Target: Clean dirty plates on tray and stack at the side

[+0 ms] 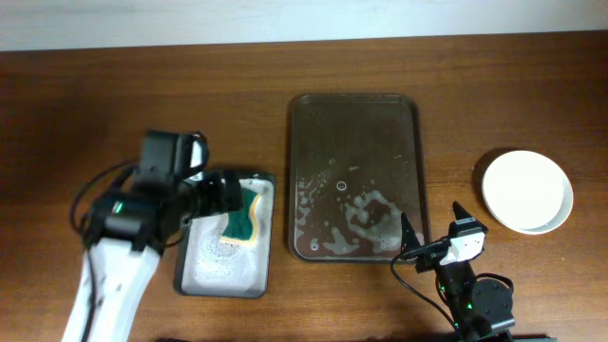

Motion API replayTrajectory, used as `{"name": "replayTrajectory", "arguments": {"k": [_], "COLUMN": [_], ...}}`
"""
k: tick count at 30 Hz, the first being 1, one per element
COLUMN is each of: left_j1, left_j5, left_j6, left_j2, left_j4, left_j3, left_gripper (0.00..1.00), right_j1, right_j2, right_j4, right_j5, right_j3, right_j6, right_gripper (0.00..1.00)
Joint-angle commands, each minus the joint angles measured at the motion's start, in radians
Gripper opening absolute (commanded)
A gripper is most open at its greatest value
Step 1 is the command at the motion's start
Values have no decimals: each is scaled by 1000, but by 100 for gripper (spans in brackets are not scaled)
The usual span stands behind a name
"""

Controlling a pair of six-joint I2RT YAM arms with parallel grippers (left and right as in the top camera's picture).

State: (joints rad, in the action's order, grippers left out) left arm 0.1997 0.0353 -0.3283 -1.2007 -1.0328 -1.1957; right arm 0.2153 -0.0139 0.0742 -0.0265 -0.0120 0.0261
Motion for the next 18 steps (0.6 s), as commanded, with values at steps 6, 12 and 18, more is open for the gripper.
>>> {"name": "replayTrajectory", "arguments": {"k": [6,12,18], "left_j1": [-53,-105,-148], "left_j5": [-126,-38,15], "left_j6": [59,99,98], "left_j2": [606,1041,1196], "left_j4": [508,717,879], "left_j3": [451,875,1139], "left_gripper": [100,100,100], "right_j1": [-8,-8,-8], "right_j2": [3,3,3], "right_j4": [5,5,5], "right_j5": [-12,-12,-12], "right_j3": [6,6,6], "right_j6": [5,5,5], "right_gripper": [99,99,99]}}
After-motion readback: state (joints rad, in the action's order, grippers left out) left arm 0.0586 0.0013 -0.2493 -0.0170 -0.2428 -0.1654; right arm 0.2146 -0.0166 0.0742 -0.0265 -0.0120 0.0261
